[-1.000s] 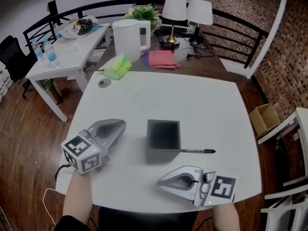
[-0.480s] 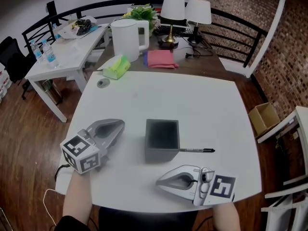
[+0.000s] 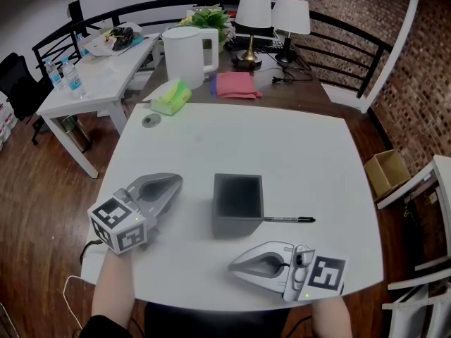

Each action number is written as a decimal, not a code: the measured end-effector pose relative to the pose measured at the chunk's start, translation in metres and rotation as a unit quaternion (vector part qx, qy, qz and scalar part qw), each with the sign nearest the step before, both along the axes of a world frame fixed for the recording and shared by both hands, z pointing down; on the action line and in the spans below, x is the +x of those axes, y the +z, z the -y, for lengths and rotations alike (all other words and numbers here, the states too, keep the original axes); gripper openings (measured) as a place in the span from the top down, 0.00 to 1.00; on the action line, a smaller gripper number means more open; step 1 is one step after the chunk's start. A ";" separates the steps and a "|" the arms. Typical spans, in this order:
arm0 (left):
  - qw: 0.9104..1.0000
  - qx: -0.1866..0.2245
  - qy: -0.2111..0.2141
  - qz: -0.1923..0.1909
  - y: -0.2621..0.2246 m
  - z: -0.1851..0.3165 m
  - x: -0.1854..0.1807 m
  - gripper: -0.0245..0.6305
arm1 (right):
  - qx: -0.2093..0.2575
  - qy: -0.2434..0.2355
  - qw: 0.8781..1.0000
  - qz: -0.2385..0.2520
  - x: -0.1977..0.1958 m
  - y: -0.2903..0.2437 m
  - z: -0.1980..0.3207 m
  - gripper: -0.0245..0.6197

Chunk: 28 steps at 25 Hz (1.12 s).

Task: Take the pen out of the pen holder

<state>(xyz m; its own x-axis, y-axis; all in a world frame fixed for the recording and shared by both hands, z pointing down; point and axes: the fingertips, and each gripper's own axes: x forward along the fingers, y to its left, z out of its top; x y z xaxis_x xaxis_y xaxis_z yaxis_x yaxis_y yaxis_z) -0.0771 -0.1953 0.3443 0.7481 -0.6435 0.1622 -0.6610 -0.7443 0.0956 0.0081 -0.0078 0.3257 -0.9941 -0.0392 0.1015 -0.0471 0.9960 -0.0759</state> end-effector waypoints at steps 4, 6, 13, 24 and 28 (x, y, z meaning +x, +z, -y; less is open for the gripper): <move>1.000 0.002 0.001 0.001 0.001 0.000 0.000 0.96 | -0.001 0.001 1.000 0.000 0.000 0.000 0.000 0.94; 1.000 0.001 0.001 0.000 0.001 0.000 0.000 0.96 | -0.002 0.001 1.000 0.000 0.000 0.001 0.000 0.94; 1.000 -0.003 -0.001 -0.002 0.000 0.001 0.000 0.96 | -0.004 0.006 1.000 0.000 0.000 0.001 0.002 0.94; 1.000 0.003 0.002 0.001 0.001 0.001 0.000 0.96 | 0.001 -0.002 1.000 0.003 -0.001 -0.001 -0.001 0.94; 1.000 0.001 0.002 0.000 0.001 0.000 0.000 0.96 | -0.003 -0.001 1.000 0.002 0.000 -0.001 -0.002 0.94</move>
<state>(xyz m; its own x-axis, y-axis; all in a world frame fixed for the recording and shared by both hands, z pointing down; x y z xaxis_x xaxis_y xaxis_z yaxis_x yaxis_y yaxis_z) -0.0772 -0.1951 0.3450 0.7500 -0.6417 0.1608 -0.6587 -0.7466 0.0933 0.0079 -0.0056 0.3250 -0.9945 -0.0372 0.0978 -0.0454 0.9955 -0.0826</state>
